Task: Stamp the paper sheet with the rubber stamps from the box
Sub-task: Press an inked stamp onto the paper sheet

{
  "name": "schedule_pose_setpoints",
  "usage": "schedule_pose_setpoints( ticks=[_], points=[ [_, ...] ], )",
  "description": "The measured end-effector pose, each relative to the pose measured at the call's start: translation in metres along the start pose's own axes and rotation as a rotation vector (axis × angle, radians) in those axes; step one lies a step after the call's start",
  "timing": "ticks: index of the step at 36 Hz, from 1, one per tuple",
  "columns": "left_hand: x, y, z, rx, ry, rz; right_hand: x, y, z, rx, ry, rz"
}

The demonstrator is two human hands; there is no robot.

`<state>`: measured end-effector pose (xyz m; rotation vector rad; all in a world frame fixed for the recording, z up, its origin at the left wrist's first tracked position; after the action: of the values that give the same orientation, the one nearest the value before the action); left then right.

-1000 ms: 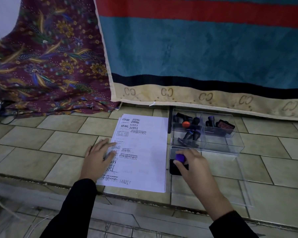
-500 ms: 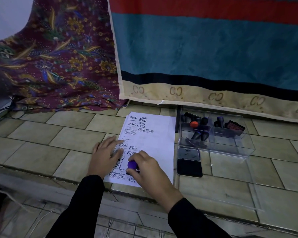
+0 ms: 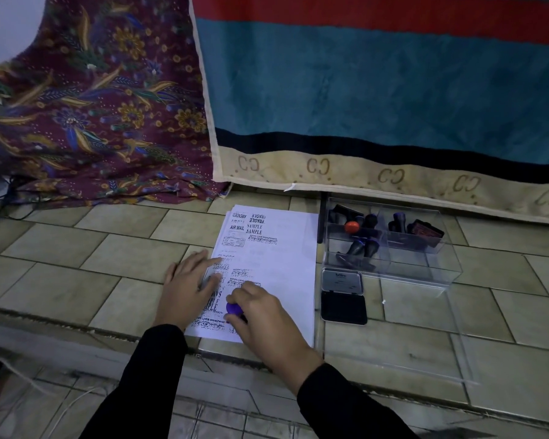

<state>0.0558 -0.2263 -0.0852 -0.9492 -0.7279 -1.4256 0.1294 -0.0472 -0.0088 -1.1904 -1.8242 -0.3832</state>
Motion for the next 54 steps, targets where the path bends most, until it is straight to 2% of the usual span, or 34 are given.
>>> schedule_pose_setpoints(
  ticks=[7,17,21,25,29,31,34,41,54],
  points=[
    [-0.001,-0.001,-0.003,-0.004,-0.011,-0.008,-0.007,0.007,-0.004,0.039,0.002,-0.004],
    [0.0,0.0,-0.001,0.004,-0.008,-0.008,-0.003,0.01,0.006,-0.054,-0.129,0.044],
    [0.001,0.001,-0.001,-0.002,-0.02,-0.014,0.029,0.02,0.022,-0.172,-0.319,0.231],
    [0.001,0.001,-0.001,-0.005,0.005,-0.007,0.087,0.036,0.049,-0.306,-0.352,0.458],
    [0.001,0.001,-0.002,-0.006,0.025,-0.004,0.146,0.06,0.086,-0.441,-0.424,0.604],
    [0.002,0.001,-0.002,-0.006,0.03,0.0,0.17,0.073,0.108,-0.497,-0.403,0.676],
    [0.002,0.001,-0.001,-0.011,0.041,0.012,0.19,0.087,0.142,-0.557,-0.207,0.727],
    [0.001,0.0,-0.002,-0.005,0.029,0.01,0.178,0.09,0.199,-0.658,0.083,0.481],
    [0.003,0.0,-0.002,-0.004,0.025,0.003,0.187,0.051,0.215,-0.737,0.067,-0.004]
  ],
)
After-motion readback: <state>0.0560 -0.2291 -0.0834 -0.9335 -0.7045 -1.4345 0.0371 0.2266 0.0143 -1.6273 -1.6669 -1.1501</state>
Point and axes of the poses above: each hand's wrist, its own y-axis away from the middle knuckle, its own x-axis out of the back of the hand, z = x × y, the point moved 3 cm from there along -y, towards the middle knuckle, and after that the axes turned 6 degrees about -z, right-handed, at the moved point
